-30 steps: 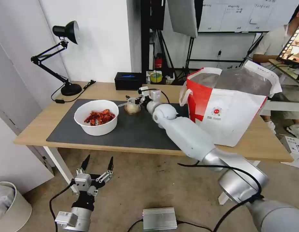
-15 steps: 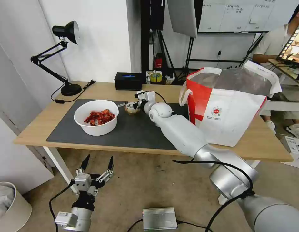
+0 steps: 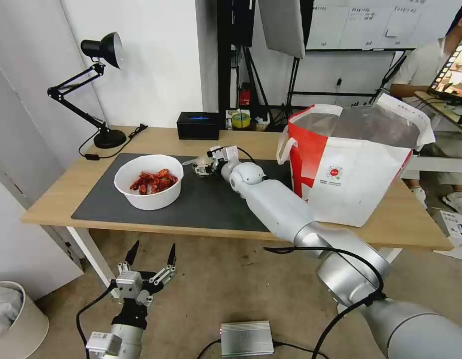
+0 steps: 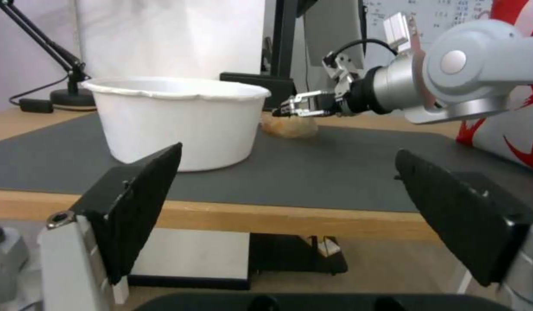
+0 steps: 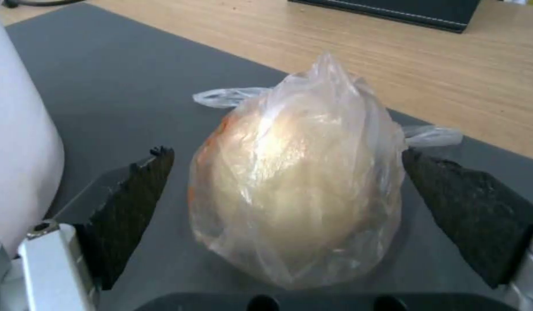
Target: Pick up the trash from the table and place it into the takeout bag.
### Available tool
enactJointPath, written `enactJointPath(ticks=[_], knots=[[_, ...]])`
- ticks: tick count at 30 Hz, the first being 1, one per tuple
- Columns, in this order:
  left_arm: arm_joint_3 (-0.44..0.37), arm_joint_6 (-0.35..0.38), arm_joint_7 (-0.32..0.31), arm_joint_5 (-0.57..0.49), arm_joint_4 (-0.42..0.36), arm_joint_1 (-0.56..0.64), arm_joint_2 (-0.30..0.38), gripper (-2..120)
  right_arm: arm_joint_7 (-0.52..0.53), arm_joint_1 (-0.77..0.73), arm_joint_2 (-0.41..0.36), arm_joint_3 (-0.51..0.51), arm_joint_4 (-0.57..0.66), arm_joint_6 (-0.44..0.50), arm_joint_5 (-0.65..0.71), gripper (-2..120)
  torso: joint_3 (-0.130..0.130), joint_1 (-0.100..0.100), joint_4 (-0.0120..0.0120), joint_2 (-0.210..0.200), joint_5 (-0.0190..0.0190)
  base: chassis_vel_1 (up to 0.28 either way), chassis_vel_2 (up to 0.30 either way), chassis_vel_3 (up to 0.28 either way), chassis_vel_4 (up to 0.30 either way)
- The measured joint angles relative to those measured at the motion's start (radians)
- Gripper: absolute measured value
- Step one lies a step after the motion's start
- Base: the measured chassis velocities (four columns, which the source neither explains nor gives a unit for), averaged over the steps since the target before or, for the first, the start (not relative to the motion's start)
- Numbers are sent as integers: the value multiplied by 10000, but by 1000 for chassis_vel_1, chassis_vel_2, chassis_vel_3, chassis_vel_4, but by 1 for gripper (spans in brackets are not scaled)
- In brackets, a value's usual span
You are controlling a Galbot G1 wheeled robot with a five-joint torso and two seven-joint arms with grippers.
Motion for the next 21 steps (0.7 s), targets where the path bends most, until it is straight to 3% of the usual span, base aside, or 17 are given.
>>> enactJointPath(ticks=[4, 7, 18, 20, 21], knots=[[36, -13, 3, 39, 4, 7, -23, 100, -151, -33, -4, 23, -111, 53, -82, 100, 0, 0, 0, 0, 0, 0, 0, 0, 0], [64, -16, 3, 49, 10, 4, -22, 100, -223, -41, -5, 26, -196, 109, -113, 92, 0, 0, 0, 0, 0, 0, 0, 0, 0], [69, -17, -7, 53, -12, -72, -107, 100, -203, -200, -10, 58, -186, 183, -108, 49, 0, 0, 0, 0, 0, 0, 0, 0, 0], [68, -17, -9, 52, -16, -72, -108, 100, -179, -215, -12, 64, -166, 183, -102, 47, 0, 0, 0, 0, 1, 0, 0, 0, 0], [63, -17, -12, 51, -19, -67, -107, 100, -125, -257, -15, 77, -108, 179, -92, 39, -1, 0, 0, 0, 0, 0, 0, 0, 0]])
